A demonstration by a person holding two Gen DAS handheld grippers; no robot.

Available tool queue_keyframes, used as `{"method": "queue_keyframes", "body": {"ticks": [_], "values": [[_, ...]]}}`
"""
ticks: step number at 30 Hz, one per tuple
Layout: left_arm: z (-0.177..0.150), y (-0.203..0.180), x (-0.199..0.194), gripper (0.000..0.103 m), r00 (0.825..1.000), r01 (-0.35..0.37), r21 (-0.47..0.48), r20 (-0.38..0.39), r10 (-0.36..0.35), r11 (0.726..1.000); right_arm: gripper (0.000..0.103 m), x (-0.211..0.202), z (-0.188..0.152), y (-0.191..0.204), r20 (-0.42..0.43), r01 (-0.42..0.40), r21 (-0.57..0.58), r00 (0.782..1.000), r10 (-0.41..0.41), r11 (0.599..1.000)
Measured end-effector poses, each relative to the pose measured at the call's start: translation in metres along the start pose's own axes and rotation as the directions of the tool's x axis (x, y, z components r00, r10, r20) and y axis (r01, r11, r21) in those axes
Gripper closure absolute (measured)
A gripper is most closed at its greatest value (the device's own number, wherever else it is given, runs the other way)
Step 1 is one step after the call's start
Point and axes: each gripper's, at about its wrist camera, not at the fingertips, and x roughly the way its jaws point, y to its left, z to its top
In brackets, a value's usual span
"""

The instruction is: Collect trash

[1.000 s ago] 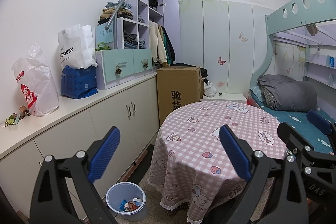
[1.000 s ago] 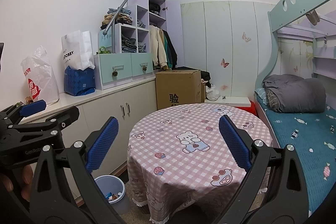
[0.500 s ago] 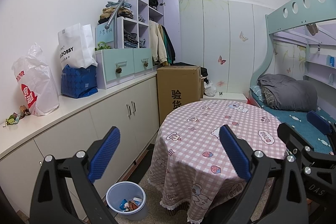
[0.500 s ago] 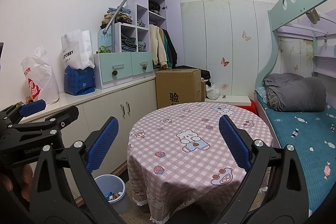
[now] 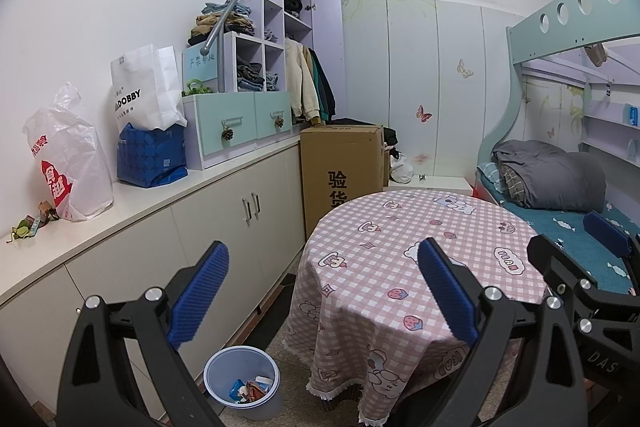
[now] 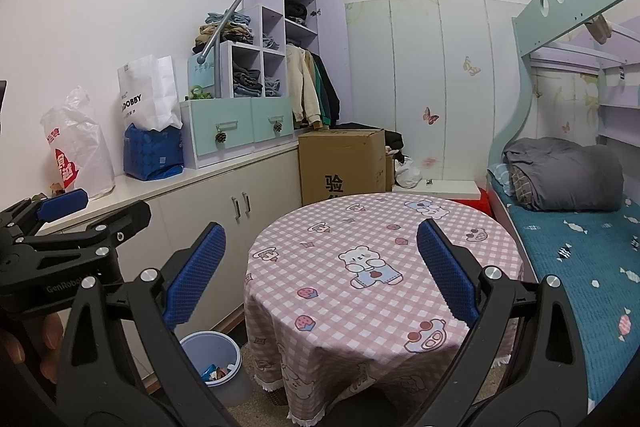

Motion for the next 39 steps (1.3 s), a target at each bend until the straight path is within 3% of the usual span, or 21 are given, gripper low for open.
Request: {"method": "queue_keyframes", "body": {"ticks": [39], "values": [[-0.007,0.010,0.017,0.009,0.999,-0.020,0.030,-0.035,0.021,0.999,0.008,0.010,-0.004,-0.001,-0.027,-0.012,0.024,1.000,0.012,1.000]]}}
